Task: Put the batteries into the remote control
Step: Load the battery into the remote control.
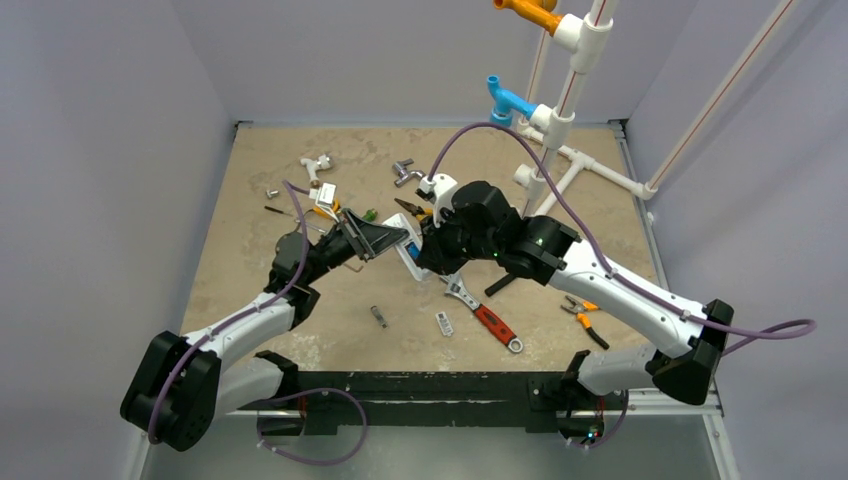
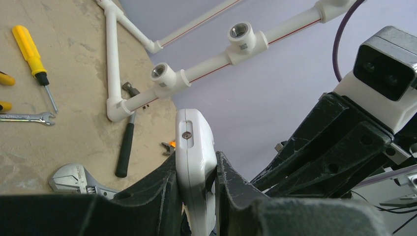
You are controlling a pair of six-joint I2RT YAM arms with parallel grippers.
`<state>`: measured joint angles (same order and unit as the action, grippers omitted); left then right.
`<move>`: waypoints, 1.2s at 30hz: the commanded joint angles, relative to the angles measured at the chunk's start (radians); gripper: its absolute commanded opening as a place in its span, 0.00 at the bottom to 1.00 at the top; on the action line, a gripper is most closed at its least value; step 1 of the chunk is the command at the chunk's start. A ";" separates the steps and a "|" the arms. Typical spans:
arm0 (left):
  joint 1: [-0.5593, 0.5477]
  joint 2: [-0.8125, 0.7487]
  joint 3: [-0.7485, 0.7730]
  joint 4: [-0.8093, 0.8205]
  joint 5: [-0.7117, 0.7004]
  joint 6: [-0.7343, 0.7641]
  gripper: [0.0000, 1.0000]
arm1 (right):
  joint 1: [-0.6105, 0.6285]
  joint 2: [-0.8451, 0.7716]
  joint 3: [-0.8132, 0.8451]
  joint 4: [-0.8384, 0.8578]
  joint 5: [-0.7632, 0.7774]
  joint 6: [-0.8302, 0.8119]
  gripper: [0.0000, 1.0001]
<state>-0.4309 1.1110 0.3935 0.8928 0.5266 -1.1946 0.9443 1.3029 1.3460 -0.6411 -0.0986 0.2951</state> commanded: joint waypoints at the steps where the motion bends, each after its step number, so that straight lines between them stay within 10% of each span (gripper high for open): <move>1: -0.009 -0.013 0.018 0.038 -0.008 -0.017 0.00 | 0.001 0.022 0.028 -0.019 0.016 0.013 0.00; 36: -0.008 -0.018 0.012 0.037 -0.015 -0.019 0.00 | -0.010 0.105 0.076 -0.032 0.053 0.028 0.00</move>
<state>-0.4343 1.1099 0.3935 0.8642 0.5068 -1.1938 0.9413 1.3949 1.3697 -0.6846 -0.0628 0.3145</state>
